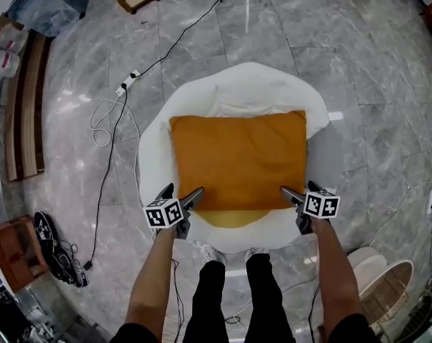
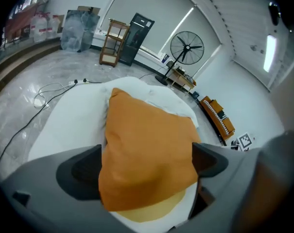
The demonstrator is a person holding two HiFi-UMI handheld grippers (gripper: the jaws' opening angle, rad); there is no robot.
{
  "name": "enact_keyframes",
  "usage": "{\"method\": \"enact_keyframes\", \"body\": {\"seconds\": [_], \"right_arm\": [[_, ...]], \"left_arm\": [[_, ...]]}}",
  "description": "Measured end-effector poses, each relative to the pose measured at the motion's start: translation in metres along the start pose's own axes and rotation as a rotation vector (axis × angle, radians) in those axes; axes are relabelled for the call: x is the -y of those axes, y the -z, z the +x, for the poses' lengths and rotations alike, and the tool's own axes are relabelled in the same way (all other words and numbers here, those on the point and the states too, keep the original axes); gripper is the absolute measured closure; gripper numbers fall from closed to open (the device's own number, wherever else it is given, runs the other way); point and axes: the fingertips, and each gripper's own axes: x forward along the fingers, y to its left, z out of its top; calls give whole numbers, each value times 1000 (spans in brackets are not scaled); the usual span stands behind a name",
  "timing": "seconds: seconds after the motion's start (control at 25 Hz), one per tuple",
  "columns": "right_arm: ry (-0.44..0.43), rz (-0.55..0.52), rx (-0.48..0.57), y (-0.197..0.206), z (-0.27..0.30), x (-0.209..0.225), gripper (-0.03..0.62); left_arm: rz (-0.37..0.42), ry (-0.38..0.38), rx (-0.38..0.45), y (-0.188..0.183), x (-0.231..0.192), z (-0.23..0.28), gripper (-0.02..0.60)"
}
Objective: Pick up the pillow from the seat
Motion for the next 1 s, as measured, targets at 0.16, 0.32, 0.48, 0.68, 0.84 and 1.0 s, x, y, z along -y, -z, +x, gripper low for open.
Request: {"method": "enact_keyframes", "body": {"seconds": [0.16,0.32,0.48,0.68,0.84,1.0], "right_arm": [[-6,64,-28,3,37,26,5],[-2,57,-76,5,60,46,5],[-24,65,-110,10,78,54,6],[-45,55,-118,11,85,49,84],[-32,1,-128,12,77,36,213],[2,-62,-133,3,60,24,339]], "left_arm": [[-46,-19,-42,8,-30,36,-11],[-73,18,-104,23,-44,67,-11],[-51,56,-147,33,-45,90,-9],[-22,61,-142,28,-36,95,76],[-7,65,-121,30,-21,85,207],[37,67,-81,21,0,71,294]]}}
